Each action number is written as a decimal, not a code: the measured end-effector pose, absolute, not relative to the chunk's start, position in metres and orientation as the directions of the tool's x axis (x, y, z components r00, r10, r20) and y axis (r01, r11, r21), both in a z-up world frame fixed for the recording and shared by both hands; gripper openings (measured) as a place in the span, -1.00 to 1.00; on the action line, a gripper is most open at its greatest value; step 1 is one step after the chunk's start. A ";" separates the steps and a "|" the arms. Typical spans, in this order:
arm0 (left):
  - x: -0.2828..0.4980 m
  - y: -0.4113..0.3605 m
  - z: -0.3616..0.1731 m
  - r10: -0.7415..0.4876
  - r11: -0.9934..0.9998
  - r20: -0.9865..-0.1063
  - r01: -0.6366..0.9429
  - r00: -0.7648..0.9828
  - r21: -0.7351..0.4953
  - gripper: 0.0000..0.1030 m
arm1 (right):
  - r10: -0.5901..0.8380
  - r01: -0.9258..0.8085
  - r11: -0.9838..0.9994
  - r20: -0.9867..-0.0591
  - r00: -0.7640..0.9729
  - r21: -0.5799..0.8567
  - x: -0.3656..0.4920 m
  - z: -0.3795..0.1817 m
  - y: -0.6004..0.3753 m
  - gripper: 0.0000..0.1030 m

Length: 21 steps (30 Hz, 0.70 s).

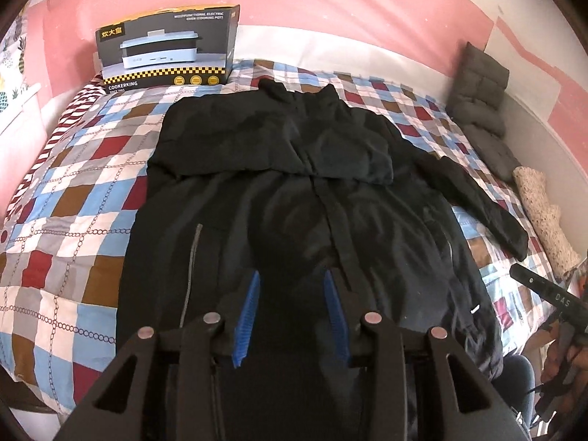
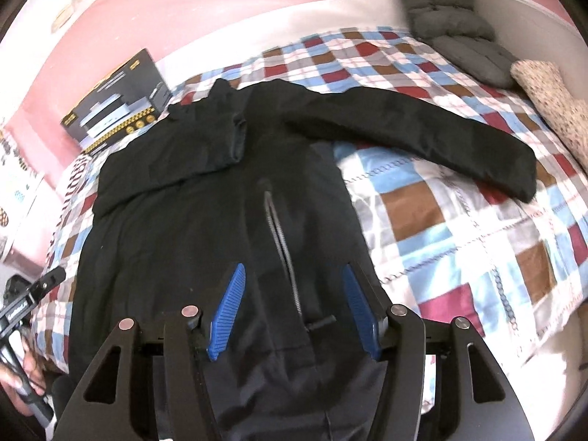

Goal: Fold large clothes

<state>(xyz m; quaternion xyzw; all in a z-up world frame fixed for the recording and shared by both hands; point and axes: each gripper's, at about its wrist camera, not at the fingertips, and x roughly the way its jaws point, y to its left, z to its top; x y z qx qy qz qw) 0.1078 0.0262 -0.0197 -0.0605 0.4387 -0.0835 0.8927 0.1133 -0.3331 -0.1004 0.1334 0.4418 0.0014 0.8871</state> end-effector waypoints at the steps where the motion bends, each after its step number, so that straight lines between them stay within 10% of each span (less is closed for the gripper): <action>1: 0.108 0.025 -0.017 -0.205 0.978 -0.770 0.098 0.604 -0.183 -0.25 | 0.121 0.124 0.962 -0.782 0.612 0.245 0.111 -0.100 -0.336 0.09; 21: 0.152 -0.007 -0.040 -0.170 0.985 -0.797 0.123 0.580 -0.121 -0.16 | 0.055 0.301 0.916 -0.823 0.565 0.267 0.151 -0.150 -0.414 0.21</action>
